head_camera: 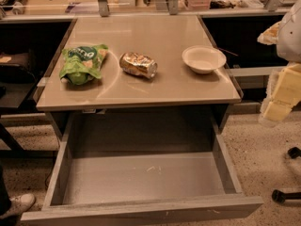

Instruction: Place green rice chip bag into top drawer

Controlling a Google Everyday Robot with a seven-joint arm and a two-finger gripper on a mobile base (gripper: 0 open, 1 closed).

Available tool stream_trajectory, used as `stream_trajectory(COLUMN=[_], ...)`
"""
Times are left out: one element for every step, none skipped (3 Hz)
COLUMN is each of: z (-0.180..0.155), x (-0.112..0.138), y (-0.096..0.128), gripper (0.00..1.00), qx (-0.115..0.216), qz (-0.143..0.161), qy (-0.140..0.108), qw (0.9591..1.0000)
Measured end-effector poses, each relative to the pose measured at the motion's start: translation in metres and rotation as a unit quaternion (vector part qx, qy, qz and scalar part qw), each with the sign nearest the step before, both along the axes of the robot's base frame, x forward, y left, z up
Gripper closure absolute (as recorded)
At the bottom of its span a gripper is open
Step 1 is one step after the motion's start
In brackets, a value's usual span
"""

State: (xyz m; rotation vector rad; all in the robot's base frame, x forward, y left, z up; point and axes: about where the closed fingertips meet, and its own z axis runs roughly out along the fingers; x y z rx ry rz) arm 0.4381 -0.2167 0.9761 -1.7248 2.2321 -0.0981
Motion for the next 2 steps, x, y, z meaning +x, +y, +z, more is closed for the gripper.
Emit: stream_trajectory(z=[0.000,0.005], x=[0.000,0.004], y=[0.000,0.011], gripper=[0.00,0.00], qx=[0.000,0.005], qz=[0.000,0.012], qy=[0.000,-0.010], qw=[1.0000,0.9999])
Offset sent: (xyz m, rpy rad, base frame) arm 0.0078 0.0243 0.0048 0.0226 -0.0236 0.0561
